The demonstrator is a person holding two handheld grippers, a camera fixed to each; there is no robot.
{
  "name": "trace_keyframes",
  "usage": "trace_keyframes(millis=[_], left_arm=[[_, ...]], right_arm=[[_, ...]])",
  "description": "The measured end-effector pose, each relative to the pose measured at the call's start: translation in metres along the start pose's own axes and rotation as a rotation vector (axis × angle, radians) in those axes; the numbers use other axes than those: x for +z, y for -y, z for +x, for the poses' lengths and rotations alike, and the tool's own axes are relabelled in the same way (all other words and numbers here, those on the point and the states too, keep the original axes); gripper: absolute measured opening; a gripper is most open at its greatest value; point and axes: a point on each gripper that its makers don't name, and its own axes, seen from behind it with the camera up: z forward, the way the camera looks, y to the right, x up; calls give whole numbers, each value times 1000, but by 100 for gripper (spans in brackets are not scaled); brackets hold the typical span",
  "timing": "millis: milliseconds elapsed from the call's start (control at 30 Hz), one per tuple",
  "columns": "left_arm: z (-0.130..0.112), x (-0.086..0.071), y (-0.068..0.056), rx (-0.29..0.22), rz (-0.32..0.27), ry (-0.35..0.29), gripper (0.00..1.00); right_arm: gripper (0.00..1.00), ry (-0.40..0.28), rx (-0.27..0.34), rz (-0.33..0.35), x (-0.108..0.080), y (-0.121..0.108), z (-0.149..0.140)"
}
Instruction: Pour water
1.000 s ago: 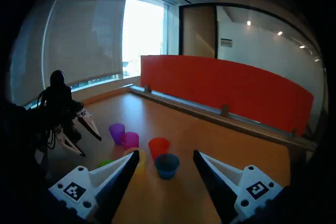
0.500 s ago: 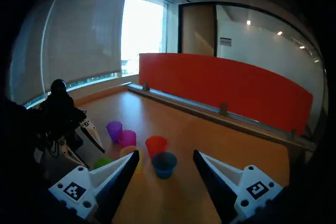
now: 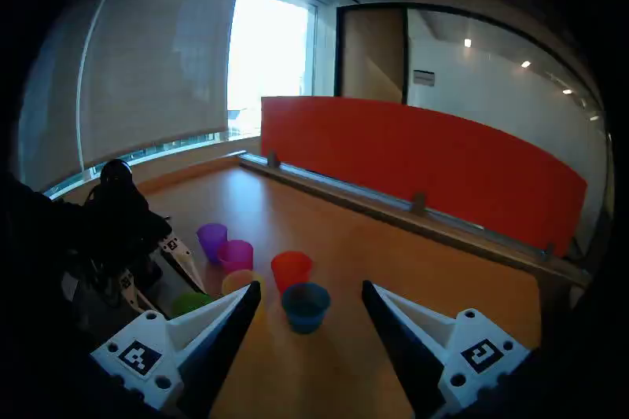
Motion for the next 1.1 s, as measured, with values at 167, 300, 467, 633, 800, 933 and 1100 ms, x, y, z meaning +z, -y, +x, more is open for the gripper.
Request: trace_keyframes(millis=[167, 300, 467, 633, 800, 933, 1100], left_arm=[[4, 7, 0, 5, 0, -2, 99], [7, 11, 0, -3, -2, -7, 98], [8, 13, 1, -8, -5, -10, 98], [9, 16, 1, -3, -2, -10, 93], [10, 17, 1, 3, 5, -15, 87], [13, 13, 1, 8, 6, -21, 85], [25, 1, 6, 9, 26, -57, 85]], right_arm=[[99, 2, 3, -3, 1, -2, -2], [99, 3, 6, -6, 1, -4, -3], [100, 4, 7, -12, 1, -7, -4], [100, 6, 9, -13, 2, -7, -6], [100, 7, 8, -12, 2, -7, -7], [100, 15, 4, -10, 3, -7, -10], [100, 20, 3, -6, 7, -7, -14]])
